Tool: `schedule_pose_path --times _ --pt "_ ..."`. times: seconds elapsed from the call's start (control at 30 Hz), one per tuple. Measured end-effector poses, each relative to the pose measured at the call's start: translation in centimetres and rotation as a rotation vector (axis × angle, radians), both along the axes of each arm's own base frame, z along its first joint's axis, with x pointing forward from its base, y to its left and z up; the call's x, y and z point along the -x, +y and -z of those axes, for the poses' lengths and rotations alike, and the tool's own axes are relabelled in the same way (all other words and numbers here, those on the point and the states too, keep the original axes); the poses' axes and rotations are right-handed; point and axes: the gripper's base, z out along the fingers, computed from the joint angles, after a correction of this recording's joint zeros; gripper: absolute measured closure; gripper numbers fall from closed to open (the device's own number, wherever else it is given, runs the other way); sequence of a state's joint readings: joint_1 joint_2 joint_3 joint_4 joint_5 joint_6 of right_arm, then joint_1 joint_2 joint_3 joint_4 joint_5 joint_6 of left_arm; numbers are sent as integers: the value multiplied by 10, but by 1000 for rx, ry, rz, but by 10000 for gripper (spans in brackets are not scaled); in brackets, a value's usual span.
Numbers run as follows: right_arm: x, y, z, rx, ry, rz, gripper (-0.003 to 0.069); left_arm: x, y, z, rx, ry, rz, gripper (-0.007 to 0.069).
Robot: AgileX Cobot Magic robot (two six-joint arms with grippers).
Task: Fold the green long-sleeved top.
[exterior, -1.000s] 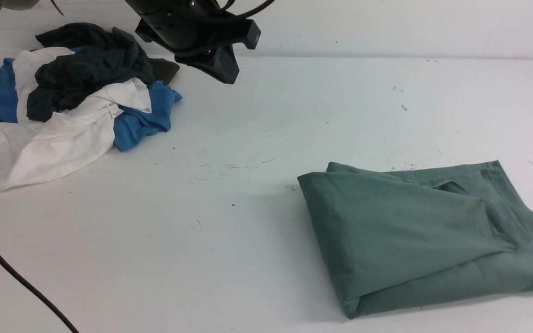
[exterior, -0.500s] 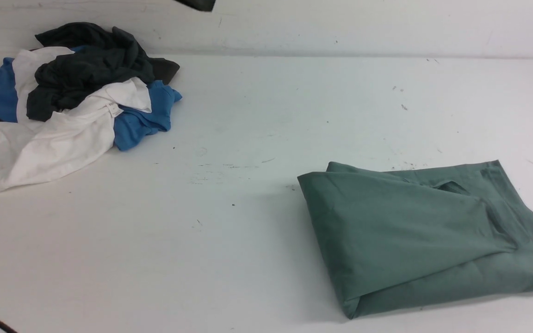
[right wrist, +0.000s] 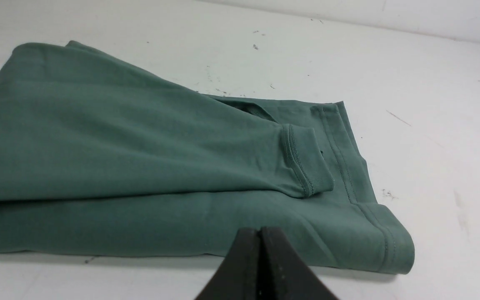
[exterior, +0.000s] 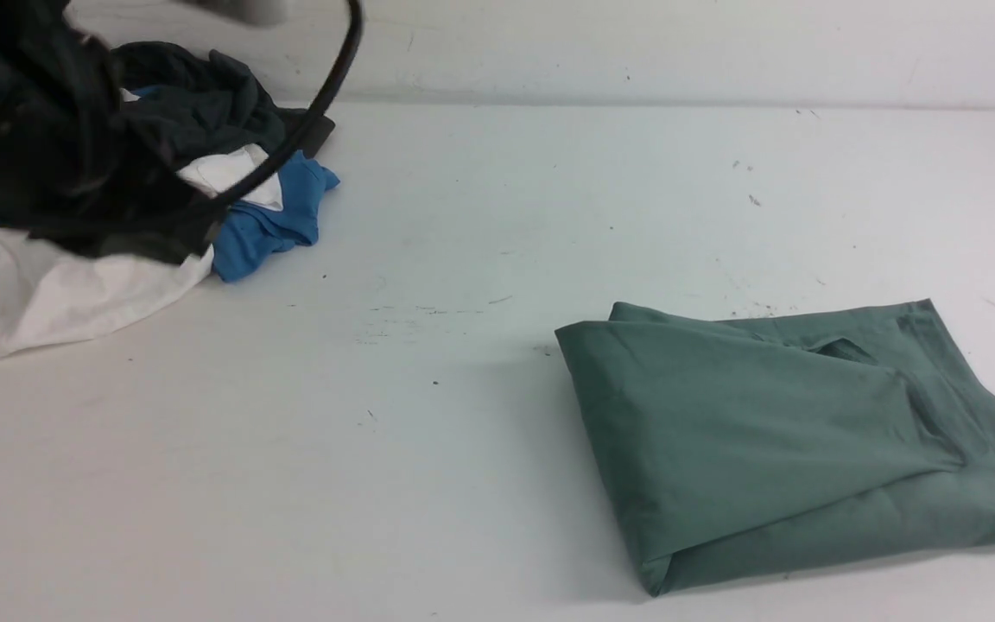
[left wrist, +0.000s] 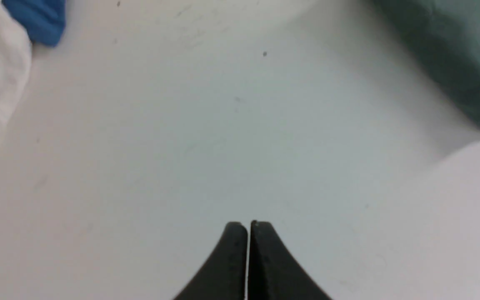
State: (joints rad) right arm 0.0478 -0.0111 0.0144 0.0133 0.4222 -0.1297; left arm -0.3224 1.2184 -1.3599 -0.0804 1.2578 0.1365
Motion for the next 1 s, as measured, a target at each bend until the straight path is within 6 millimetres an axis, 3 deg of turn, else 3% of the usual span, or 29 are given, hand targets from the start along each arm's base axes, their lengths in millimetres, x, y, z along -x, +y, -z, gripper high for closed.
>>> schedule_pose_path --times 0.17,0.3,0.53,0.67,1.0 --pt "0 0 0 0 -1 0 673 38 10 36 24 102 -39 629" --pt "0 0 0 1 -1 0 673 77 19 83 50 161 -46 629" --pt "0 0 0 -1 -1 1 673 100 30 129 190 -59 -165 629" --pt "0 0 0 -14 -1 4 673 108 33 139 261 -161 -193 629" --pt "0 0 0 -64 -2 15 673 106 33 129 298 -299 -169 629"
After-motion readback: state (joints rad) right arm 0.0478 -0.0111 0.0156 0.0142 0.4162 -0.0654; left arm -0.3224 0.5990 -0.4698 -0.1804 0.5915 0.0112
